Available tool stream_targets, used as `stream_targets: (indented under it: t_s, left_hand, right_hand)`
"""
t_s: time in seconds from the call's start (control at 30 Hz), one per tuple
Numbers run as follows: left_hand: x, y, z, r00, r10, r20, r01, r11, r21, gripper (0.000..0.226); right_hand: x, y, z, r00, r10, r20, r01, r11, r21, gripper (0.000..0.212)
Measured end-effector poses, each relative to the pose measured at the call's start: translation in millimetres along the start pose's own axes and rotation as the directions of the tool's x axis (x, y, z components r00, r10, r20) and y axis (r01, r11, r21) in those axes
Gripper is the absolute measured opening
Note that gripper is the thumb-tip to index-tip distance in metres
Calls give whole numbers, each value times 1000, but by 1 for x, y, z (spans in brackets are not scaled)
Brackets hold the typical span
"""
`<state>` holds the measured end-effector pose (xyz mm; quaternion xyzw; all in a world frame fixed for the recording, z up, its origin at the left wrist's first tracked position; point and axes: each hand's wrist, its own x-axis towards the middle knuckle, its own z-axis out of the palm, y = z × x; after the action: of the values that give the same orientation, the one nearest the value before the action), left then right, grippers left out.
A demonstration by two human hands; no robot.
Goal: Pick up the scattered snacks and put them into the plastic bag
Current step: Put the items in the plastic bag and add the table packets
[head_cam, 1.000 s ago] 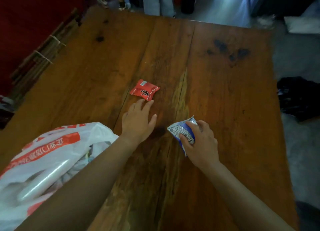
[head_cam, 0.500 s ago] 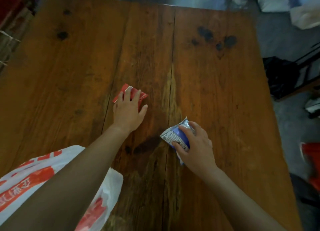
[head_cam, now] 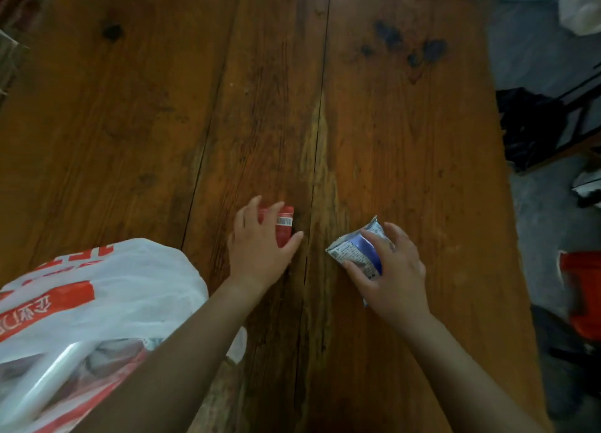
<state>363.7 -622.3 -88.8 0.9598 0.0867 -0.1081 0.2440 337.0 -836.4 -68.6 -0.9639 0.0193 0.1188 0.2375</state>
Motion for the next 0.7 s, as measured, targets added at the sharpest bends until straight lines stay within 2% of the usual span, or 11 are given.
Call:
stream_targets:
  t_s: [0.07,0.13,0.33,0.53,0.7]
  left_hand:
    - [2,5,3,997,-59,51,54,993,107,70]
    - [-3,9,5,996,-69,56,60,987,147,66]
    - [-41,12,15,984,-177,-18,177,976,124,51]
    - [-83,33,33,989,-148,-1,146,977,154,45]
    - [-161,66,62,979,-189,-75,191,981,32,42]
  right_hand:
    - [2,-4,6,1000,24,8,-24,999,-30,59]
    - [0,-3,10,1000,23,15,-22,998,-53,57]
    - [-33,24,5,999,-7,53,9,1000,-29,58]
    - [-72,66,-12,989,-90,121,88,996,20,53]
    - [-98,98,-33,973,-180,147,171,983,66,52]
